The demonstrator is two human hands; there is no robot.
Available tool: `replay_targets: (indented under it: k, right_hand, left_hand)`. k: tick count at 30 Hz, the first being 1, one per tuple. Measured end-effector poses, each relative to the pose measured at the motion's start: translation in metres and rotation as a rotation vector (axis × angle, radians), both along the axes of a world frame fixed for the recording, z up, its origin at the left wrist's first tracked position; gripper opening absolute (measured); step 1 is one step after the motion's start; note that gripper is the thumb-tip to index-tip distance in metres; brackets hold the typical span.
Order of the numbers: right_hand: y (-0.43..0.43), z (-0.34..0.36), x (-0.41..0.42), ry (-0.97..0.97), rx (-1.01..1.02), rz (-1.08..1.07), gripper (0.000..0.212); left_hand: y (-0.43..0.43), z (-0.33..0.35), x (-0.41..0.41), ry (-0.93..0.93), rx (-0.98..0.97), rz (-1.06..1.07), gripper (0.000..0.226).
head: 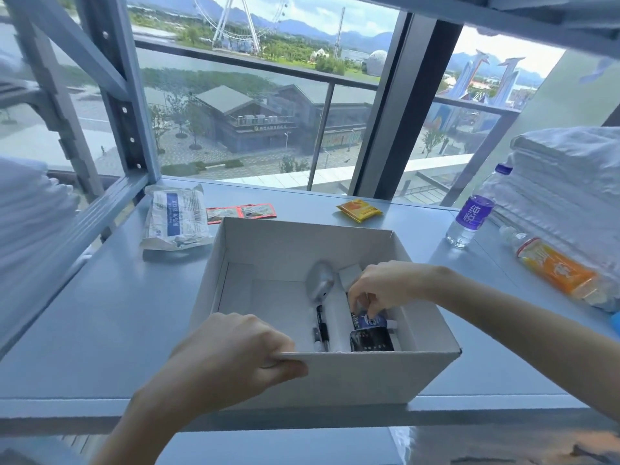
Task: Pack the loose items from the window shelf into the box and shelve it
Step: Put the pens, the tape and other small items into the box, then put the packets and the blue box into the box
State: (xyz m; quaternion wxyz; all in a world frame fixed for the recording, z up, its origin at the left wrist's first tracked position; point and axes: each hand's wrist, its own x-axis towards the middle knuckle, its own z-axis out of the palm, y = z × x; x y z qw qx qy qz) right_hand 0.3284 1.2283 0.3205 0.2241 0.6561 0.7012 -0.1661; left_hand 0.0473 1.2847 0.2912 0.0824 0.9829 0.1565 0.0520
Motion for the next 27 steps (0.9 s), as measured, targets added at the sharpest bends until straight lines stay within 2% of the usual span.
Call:
replay_targets:
  k: [11, 14, 16, 19, 23, 25, 27]
  right_hand:
    - [-0.003, 0.002, -0.007, 0.001, 0.023, 0.151, 0.018]
    - [-0.001, 0.024, -0.016, 0.032, 0.094, 0.196, 0.025]
    - [0.006, 0.039, -0.024, 0.064, 0.185, 0.259, 0.026]
    - [0.023, 0.054, -0.037, 0.141, 0.318, 0.308, 0.024]
    - [0.059, 0.066, -0.054, 0.184, 0.476, 0.318, 0.022]
    - [0.079, 0.067, -0.062, 0.225, 0.535, 0.297, 0.022]
    - [0.097, 0.063, -0.068, 0.256, 0.552, 0.261, 0.023]
  left_hand:
    - [-0.010, 0.016, -0.004, -0.071, -0.027, 0.074, 0.061]
    - [-0.013, 0.023, -0.012, -0.209, -0.098, 0.027, 0.050]
    - [-0.009, 0.027, -0.025, -0.329, -0.056, 0.043, 0.044]
    - [0.008, 0.033, -0.049, -0.505, 0.024, 0.165, 0.037]
    - [0.056, 0.030, -0.066, -0.690, 0.121, 0.445, 0.021]
    - [0.092, 0.015, -0.064, -0.647, 0.117, 0.549, 0.015]
    - [0.132, -0.008, -0.058, -0.535, 0.064, 0.577, 0.023]
